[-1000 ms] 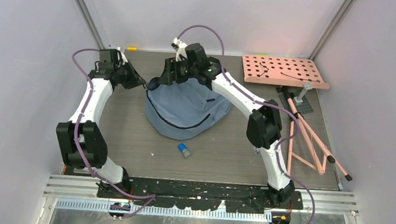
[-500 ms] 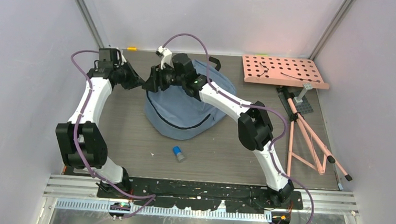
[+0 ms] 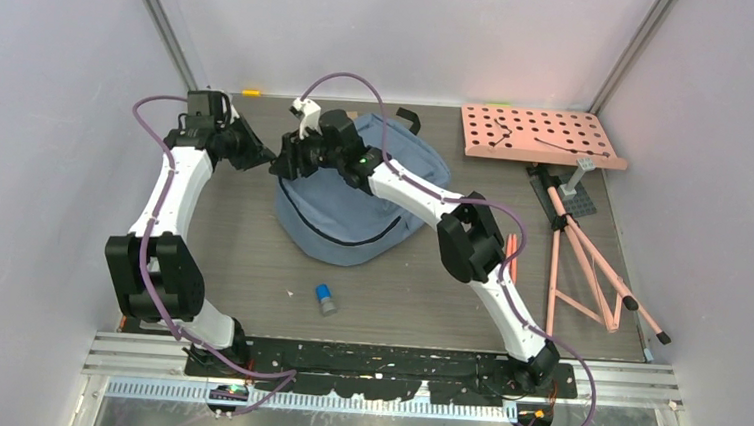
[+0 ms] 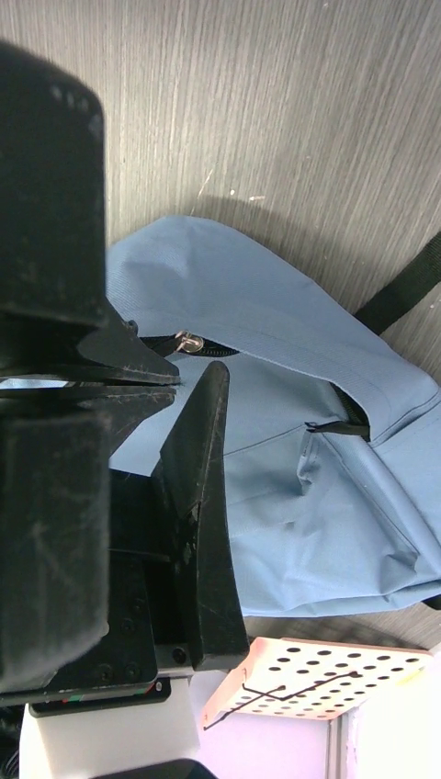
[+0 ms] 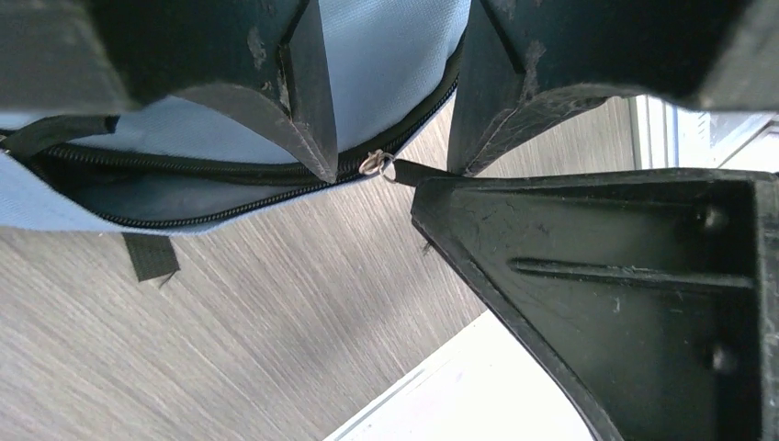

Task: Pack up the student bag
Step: Zip the student bag at the center of the board.

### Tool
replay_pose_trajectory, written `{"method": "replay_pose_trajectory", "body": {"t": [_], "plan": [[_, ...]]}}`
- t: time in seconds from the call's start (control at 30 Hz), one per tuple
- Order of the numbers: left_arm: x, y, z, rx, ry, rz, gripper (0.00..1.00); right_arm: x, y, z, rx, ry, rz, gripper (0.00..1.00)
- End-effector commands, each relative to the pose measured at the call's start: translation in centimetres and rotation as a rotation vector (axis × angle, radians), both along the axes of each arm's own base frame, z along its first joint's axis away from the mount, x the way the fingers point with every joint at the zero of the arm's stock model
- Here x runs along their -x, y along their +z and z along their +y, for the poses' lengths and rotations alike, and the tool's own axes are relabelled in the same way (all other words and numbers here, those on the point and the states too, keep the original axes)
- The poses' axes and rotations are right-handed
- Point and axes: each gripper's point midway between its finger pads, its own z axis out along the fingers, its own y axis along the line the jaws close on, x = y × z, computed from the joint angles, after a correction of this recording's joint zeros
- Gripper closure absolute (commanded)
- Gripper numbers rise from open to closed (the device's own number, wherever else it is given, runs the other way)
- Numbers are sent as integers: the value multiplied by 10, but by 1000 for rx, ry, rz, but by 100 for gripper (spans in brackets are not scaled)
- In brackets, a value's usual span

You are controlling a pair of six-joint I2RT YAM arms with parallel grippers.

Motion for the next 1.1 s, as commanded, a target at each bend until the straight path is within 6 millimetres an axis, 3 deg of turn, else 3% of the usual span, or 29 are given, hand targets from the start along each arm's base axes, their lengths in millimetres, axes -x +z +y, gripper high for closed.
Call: {"method": "replay_pose_trajectory", "body": {"t": [0.0, 0.1, 0.33, 0.47, 0.53, 0.67, 0.77, 0.87, 1.07], "plan": [[-1, 41, -5, 21, -19, -101, 100, -16, 46, 8, -78, -30, -122, 47], [-2, 40, -4, 20, -18, -98, 100, -17, 52, 9, -90, -29, -132, 48], [-6, 36, -6, 36, -15, -89, 100, -10, 53, 15, -114, 11, -104, 67], [-8, 36, -8, 43, -30, -93, 98, -11, 54, 15, -110, 0, -99, 95], [-7, 38, -7, 23, -44, -104, 81, -15, 57, 12, -102, -35, -86, 99], [2, 40, 9, -83, -26, -112, 33, -27, 61, 1, -83, -119, -62, 99], [14, 43, 19, -152, -2, -123, 23, -38, 62, -9, -76, -172, -45, 99], [25, 39, 21, -170, 2, -148, 22, -45, 60, -16, -77, -201, -8, 99], [46, 8, 7, -96, -10, -149, 35, -53, 64, -24, -89, -213, 14, 99]]}}
